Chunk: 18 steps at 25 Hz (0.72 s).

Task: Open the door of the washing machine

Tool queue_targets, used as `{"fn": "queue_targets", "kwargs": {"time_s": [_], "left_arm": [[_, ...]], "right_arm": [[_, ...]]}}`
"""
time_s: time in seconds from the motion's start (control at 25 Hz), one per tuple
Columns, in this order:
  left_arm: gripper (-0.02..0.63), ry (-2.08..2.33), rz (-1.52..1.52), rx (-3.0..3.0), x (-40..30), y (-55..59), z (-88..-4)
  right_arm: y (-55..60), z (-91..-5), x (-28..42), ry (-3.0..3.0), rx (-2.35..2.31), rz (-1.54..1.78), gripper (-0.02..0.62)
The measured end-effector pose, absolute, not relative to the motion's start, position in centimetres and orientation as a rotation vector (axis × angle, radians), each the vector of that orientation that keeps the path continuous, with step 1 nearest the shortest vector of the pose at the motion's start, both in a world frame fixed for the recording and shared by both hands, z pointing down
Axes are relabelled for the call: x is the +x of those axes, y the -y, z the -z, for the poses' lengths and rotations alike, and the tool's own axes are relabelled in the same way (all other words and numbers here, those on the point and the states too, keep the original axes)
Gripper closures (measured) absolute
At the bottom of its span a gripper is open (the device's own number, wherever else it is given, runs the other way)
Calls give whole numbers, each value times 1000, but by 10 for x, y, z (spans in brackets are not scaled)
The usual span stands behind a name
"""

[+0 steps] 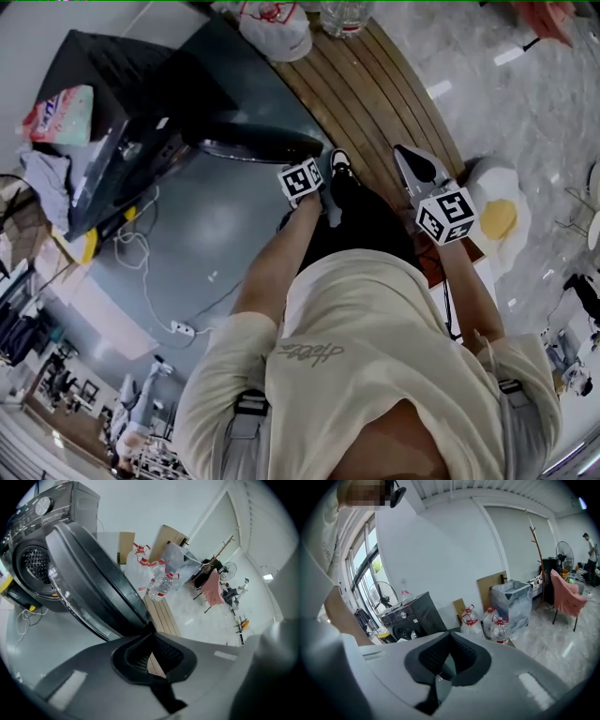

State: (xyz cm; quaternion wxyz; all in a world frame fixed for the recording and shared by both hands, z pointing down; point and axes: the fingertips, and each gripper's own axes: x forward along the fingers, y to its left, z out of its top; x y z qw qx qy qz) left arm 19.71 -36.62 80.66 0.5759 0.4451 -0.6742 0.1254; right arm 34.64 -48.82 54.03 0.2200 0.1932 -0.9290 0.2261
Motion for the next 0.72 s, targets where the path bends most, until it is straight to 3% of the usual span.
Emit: {"fn": "queue_targets", "kwargs": {"time_s": [0.72], "left_arm": [[589, 1698, -256, 1130, 142, 467, -788]], "right_arm": [[513, -566, 363, 2520, 507, -658, 594]]}}
